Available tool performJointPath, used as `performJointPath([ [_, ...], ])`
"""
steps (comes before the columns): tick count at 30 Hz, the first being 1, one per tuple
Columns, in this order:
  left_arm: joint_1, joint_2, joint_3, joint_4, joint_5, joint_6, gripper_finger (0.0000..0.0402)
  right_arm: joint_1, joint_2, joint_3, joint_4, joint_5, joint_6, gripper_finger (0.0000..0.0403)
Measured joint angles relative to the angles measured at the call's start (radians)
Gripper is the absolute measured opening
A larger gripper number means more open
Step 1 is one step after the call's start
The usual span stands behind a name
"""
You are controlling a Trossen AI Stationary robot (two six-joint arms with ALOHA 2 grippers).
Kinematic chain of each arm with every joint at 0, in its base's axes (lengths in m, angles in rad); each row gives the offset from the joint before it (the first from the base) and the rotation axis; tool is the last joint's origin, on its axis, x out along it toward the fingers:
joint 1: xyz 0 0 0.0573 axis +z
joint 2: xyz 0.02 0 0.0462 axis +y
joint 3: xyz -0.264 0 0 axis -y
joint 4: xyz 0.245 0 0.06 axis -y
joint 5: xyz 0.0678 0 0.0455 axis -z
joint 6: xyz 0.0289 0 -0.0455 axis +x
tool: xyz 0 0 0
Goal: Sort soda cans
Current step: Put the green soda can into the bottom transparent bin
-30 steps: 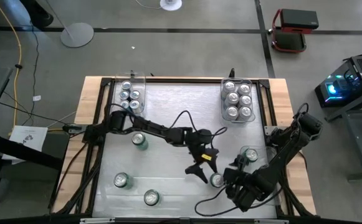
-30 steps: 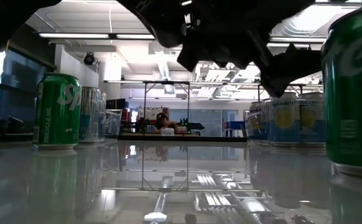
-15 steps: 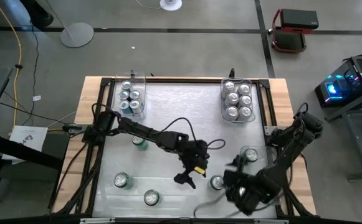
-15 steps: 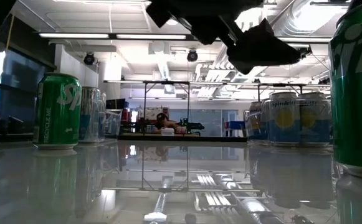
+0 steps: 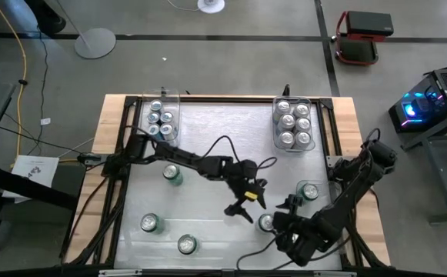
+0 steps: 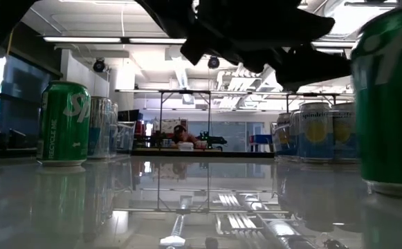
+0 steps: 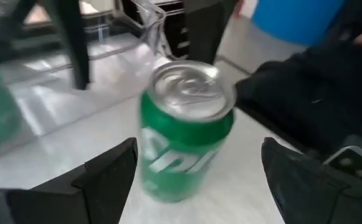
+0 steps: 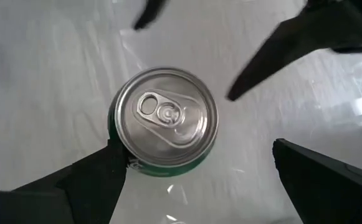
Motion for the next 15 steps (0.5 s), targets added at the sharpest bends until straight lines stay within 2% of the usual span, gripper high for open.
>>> performJointPath([
  [3,0.001,0.002,0.0,-0.027,0.041,-0.034,0.0319,-0.016,-0.003,0.0,-0.004,-0.01,-0.027,0.0381],
  [10,-0.038,-0.007,0.0,-0.165,0.036,-0.038,0.0319,-0.026,-0.006,0.002,-0.129,-0.024,-0.014,0.0381],
  [15,-0.057,-0.008,0.0,-0.253,-0.074,-0.038,0.0319,-0.02,-0.004,0.039,-0.263,-0.036,0.08,0.0381],
])
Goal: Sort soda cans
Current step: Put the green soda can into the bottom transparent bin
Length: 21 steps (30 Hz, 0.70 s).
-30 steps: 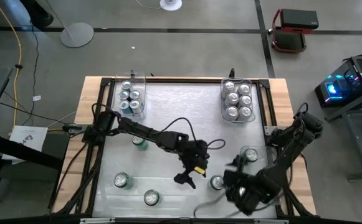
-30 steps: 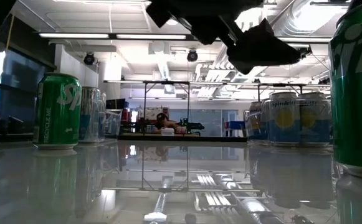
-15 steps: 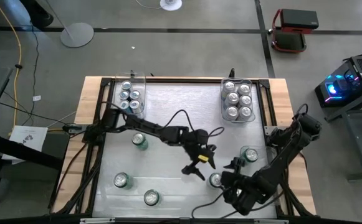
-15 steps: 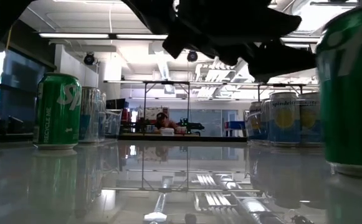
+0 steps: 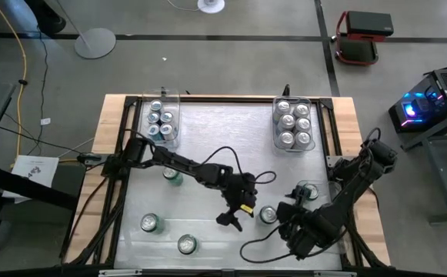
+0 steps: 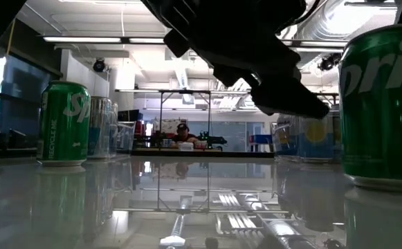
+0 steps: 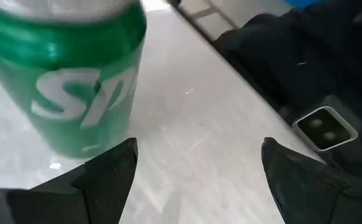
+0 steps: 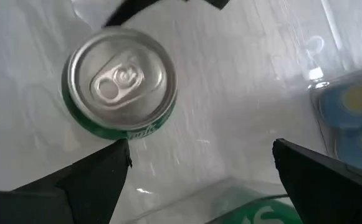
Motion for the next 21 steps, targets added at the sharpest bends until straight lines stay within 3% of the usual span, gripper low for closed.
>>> performJointPath([
  [7,0.003,-0.005,0.0,-0.107,-0.025,-0.019,0.0319,0.023,0.0,0.015,0.139,0.037,-0.089,0.0381],
  [11,-0.006,-0.039,0.0,-0.226,-0.13,0.009,0.0319,-0.006,0.0,-0.014,0.28,0.016,-0.239,0.0381],
  [15,-0.029,-0.094,0.0,-0.298,-0.228,0.036,0.0319,-0.068,0.0,-0.042,0.298,0.006,-0.279,0.0381],
  [21,-0.051,-0.221,-0.082,-0.235,-0.25,0.036,0.0319,-0.143,0.0,-0.104,0.438,-0.168,-0.394,0.038],
])
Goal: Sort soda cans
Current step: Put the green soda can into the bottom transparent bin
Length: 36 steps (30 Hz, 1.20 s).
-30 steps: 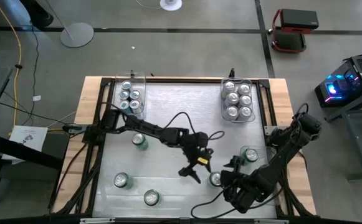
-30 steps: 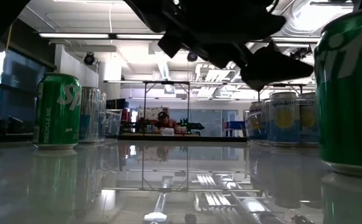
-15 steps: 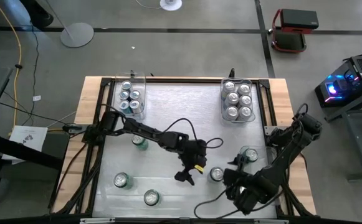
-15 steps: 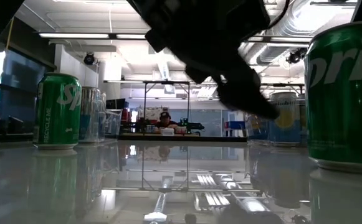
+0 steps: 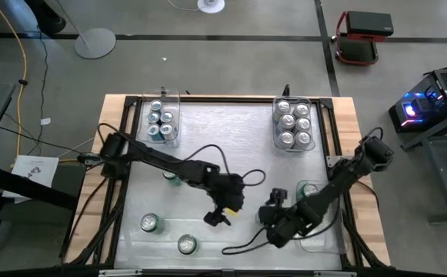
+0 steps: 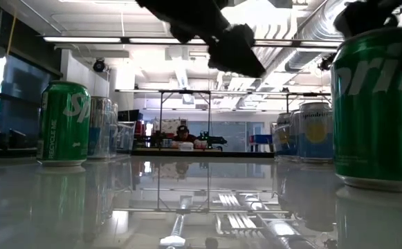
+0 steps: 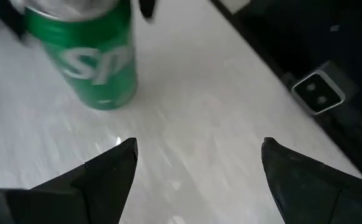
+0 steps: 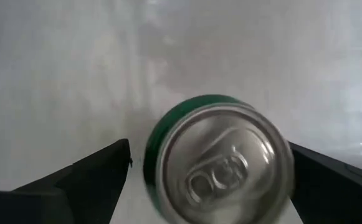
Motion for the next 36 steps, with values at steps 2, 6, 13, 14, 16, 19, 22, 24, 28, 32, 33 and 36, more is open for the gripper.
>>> performJointPath([
  [2,-0.001,-0.047,-0.062,0.066,-0.002,-0.036,0.0319,-0.014,-0.001,-0.037,0.072,-0.039,-0.035,0.0374],
  [6,-0.014,-0.15,-0.202,0.238,-0.064,-0.097,0.0319,-0.036,0.001,-0.081,0.087,-0.067,-0.039,0.0345],
  [13,-0.044,-0.259,-0.405,0.502,-0.214,-0.202,0.0319,-0.043,0.001,-0.08,0.112,-0.057,-0.052,0.0288],
  [14,-0.049,-0.266,-0.43,0.54,-0.231,-0.216,0.0319,-0.043,0.001,-0.077,0.109,-0.056,-0.053,0.0288],
  [16,-0.059,-0.269,-0.47,0.619,-0.261,-0.241,0.0319,-0.039,-0.002,-0.061,0.098,-0.044,-0.06,0.0288],
  [19,-0.073,-0.269,-0.521,0.715,-0.292,-0.258,0.0319,-0.019,-0.046,-0.019,0.039,0.007,-0.056,0.0288],
  [22,-0.077,-0.269,-0.553,0.777,-0.317,-0.273,0.0319,0.019,-0.123,0.039,-0.07,0.067,0.003,0.0288],
  [24,-0.077,-0.269,-0.565,0.79,-0.34,-0.28,0.0319,0.052,-0.179,0.069,-0.163,0.083,0.082,0.0288],
  [28,-0.075,-0.268,-0.569,0.813,-0.347,-0.279,0.0319,0.143,-0.282,0.095,-0.299,0.087,0.304,0.0288],
  [32,-0.076,-0.268,-0.57,0.829,-0.347,-0.263,0.0319,0.24,-0.317,0.093,-0.429,0.015,0.551,0.0288],
  [33,-0.076,-0.268,-0.57,0.831,-0.346,-0.262,0.0319,0.265,-0.318,0.093,-0.446,-0.006,0.608,0.0288],
  [36,-0.076,-0.268,-0.57,0.827,-0.346,-0.262,0.0319,0.337,-0.317,0.093,-0.542,-0.052,0.772,0.0288],
])
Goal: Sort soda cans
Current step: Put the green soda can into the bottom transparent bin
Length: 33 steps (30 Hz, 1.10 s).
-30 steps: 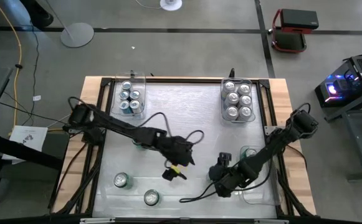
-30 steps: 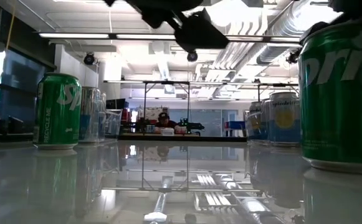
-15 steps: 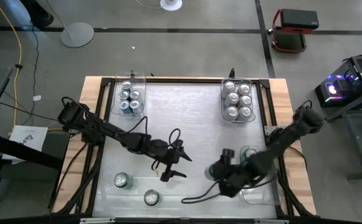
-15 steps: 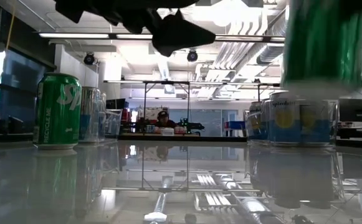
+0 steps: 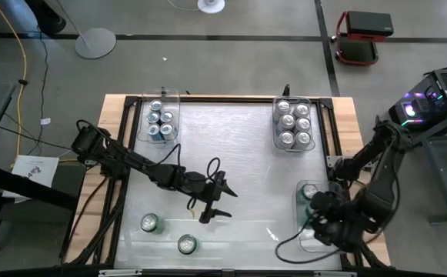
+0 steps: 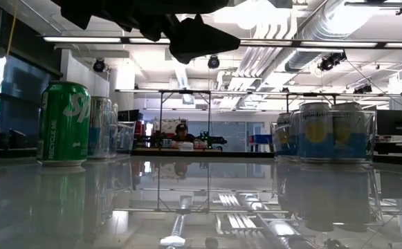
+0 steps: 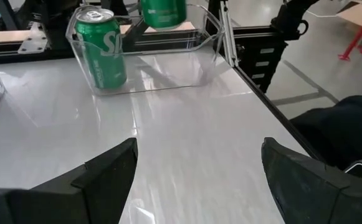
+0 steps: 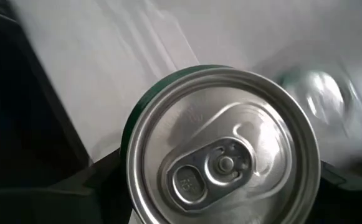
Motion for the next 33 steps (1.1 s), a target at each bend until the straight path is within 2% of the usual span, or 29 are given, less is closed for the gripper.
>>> performJointPath([
  [5,0.0,0.0,0.0,0.001,0.0,0.0,0.0319,0.113,0.008,-0.028,-0.088,-0.045,0.246,0.0288],
  [11,0.0,0.0,0.0,0.002,0.0,0.001,0.0319,0.19,0.008,-0.145,-0.095,-0.116,0.416,0.0288],
  [18,0.0,0.0,0.0,0.005,0.0,0.001,0.0319,0.192,0.004,-0.289,-0.073,-0.123,0.423,0.0288],
  [26,0.0,0.0,0.0,0.029,0.001,0.0,0.0319,0.192,-0.06,-0.455,0.007,-0.11,0.394,0.0288],
  [33,0.001,0.0,0.0,0.052,0.001,-0.002,0.0319,0.193,-0.113,-0.543,0.028,-0.075,0.381,0.0288],
])
